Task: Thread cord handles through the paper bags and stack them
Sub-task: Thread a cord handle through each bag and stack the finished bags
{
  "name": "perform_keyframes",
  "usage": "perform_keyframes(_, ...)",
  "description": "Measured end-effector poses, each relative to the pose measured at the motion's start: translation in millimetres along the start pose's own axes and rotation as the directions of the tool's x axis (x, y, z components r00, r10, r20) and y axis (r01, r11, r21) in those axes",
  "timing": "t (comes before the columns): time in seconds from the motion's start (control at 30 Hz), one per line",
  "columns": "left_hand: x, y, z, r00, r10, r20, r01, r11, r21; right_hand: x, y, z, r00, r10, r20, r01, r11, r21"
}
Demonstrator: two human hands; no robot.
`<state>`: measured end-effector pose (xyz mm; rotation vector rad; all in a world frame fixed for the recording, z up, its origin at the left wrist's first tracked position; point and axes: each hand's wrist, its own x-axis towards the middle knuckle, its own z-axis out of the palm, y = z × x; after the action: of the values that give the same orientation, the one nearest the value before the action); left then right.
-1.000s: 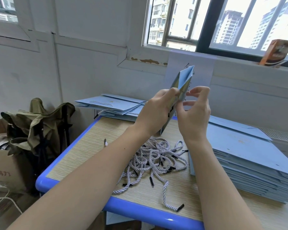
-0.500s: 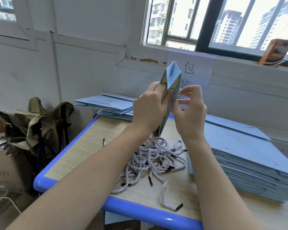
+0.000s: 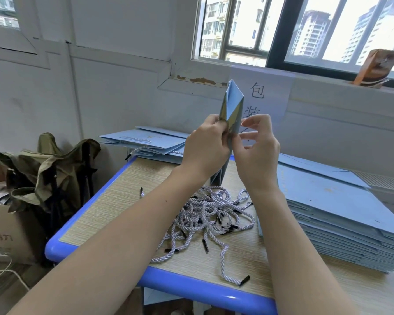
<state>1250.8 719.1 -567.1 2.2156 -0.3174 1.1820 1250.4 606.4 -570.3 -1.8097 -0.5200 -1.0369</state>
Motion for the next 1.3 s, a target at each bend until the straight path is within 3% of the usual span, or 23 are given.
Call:
perform_keyframes(0.43,-0.4,0.1,-0.8,0.997,0.028,0.067,-0.027,0.999,-0.023,0.3,1.1,0.1,1.000,0.017,0.012,-0.016,1.000,-0.026)
perform_keyframes(0.73,0.6,-8.3,0.7,0.969,0.247,-0.007,-0.245,0.956,-0.161,3.0,1.7,-6.4,0.995,0.103,-0.012,-0.103,0.995,0.009)
perform_keyframes(0.8,-0.1,-6.2,0.2,0.978,0.206,-0.035,-0.208,0.939,-0.274,3.1,1.3,-7.5,0.994,0.104,-0.017,-0.104,0.994,0.018)
perform_keyframes(0.87,0.7,-5.8,0.4,0.997,0.079,-0.026,-0.083,0.936,-0.341,3.0,1.2,-7.4,0.994,0.111,-0.015,-0.110,0.993,0.030)
perform_keyframes(0.97,3.3,-11.4,3.4,0.998,-0.066,-0.019,0.058,0.960,-0.275,3.0,2.2,-6.1,0.995,0.103,-0.010,-0.103,0.994,0.029)
perform_keyframes(1.1,4.2,-16.8,4.7,0.995,-0.099,0.014,0.100,0.976,-0.196,2.5,1.1,-4.0,0.997,0.077,0.001,-0.077,0.997,0.016)
perform_keyframes(1.3,4.0,-10.0,0.3,0.976,-0.073,0.205,0.148,0.914,-0.379,3.2,2.7,-4.9,0.996,0.084,-0.009,-0.084,0.996,0.027)
